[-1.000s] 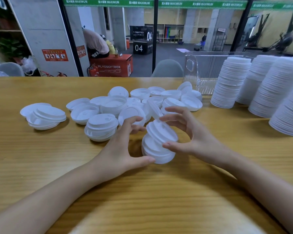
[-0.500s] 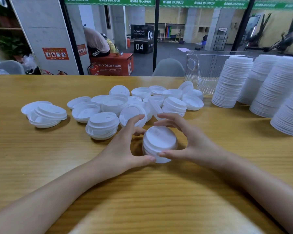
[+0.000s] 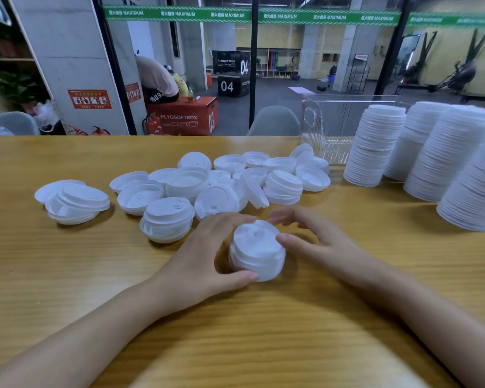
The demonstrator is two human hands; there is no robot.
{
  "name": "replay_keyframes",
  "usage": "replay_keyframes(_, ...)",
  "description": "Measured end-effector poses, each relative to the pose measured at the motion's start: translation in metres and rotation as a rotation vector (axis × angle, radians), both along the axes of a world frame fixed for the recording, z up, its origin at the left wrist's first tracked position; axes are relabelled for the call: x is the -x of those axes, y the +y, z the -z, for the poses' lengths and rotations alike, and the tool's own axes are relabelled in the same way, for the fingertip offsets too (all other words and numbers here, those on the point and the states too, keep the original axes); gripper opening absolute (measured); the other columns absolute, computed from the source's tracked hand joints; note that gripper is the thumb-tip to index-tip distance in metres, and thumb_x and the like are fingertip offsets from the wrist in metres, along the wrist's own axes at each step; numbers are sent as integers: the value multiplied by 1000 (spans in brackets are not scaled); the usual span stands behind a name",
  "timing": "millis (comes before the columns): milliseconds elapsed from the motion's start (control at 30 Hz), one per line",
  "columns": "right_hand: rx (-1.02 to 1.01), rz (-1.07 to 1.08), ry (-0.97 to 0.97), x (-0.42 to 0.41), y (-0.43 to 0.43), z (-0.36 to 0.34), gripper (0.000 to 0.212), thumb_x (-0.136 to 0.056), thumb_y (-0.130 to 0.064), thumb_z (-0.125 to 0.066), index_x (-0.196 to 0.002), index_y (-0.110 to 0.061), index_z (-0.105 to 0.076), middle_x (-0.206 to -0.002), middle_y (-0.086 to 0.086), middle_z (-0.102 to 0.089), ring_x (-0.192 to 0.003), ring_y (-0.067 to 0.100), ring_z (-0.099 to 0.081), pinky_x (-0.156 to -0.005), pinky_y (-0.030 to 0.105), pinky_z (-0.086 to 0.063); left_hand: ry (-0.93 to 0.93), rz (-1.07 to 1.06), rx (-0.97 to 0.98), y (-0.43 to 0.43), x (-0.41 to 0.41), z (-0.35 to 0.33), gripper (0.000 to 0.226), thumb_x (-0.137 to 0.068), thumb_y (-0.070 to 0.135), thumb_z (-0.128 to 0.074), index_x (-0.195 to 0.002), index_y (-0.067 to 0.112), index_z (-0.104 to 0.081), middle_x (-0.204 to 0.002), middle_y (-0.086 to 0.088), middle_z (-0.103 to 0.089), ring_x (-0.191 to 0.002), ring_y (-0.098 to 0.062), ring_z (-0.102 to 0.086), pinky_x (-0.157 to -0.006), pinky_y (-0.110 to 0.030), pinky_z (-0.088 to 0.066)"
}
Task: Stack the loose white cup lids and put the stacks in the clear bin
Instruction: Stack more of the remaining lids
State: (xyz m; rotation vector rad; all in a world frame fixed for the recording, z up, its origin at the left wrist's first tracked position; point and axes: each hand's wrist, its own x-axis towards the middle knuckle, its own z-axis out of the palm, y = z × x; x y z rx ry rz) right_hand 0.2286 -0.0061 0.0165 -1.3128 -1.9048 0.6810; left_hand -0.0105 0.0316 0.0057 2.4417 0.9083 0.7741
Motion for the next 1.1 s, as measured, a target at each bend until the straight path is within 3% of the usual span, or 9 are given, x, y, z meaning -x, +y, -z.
replay_keyframes(100,-59,101,45,-9,7,-2,41,-83,-58,-56,-116,-35,-61,-117,-22,-64,-116,2,-53,-98,18,-41,18,9,-33,2,0,2,60,-73,60,-68,-128,43,-48,-131,29,-45,-129,0,-39,-104,-9,-26)
replay_keyframes(200,-111,284,92,-22,23,-2,19,-94,-38,-62,-112,-30,-63,-112,-18,-65,-110,5,-56,-96,30,-46,20,-24,-36,5,1,3,60,-72,64,-65,-127,44,-48,-130,34,-43,-129,2,-38,-103,-7,-24)
replay_keyframes(300,-114,404,67,-27,44,-8,21,-97,-25,-60,-116,-17,-64,-113,-10,-65,-109,11,-57,-89,24,-45,37,-57,-48,8,2,3,60,-72,66,-61,-127,48,-45,-130,36,-40,-129,2,-36,-102,-6,-23)
replay_keyframes(533,50,520,-91,-21,106,-12,48,-98,-38,-53,-140,-15,-47,-142,3,-49,-141,26,-23,-108,38,-27,44,-65,-65,10,4,4,58,-73,66,-60,-126,51,-42,-131,37,-39,-129,5,-33,-103,-5,-21)
replay_keyframes(667,85,577,-182,-15,119,-12,52,-97,-46,-52,-140,-19,-48,-139,7,-53,-139,28,-27,-110,46,-31,46,-55,-71,11,5,3,57,-74,65,-60,-127,52,-42,-132,39,-38,-129,7,-32,-103,-5,-20)
replay_keyframes(800,16,606,-193,-18,115,-13,46,-92,-49,-60,-131,-26,-57,-127,-1,-60,-134,23,-33,-108,41,-31,53,-49,-69,12,6,2,59,-74,66,-60,-128,50,-43,-132,39,-38,-130,7,-32,-104,-5,-20)
replay_keyframes(900,-32,539,-10,-24,102,-15,41,-85,-44,-71,-123,-29,-63,-111,-15,-58,-129,19,-41,-104,41,-39,49,-47,-59,13,6,2,63,-74,67,-61,-131,48,-42,-132,40,-36,-130,7,-31,-103,-4,-20)
replay_keyframes(1033,-51,394,220,-22,69,-28,39,-85,-32,-75,-122,-25,-64,-121,-12,-61,-115,7,-50,-85,16,-38,12,-59,-13,13,6,1,69,-72,61,-70,-131,51,-36,-130,44,-33,-128,7,-35,-103,-5,-24)
replay_keyframes(1100,-81,303,256,-15,50,-32,35,-84,-29,-76,-117,-28,-66,-116,-18,-64,-109,1,-54,-83,12,-41,-17,-68,11,12,7,-1,73,-72,55,-77,-130,53,-34,-130,45,-32,-127,10,-34,-101,-3,-24)
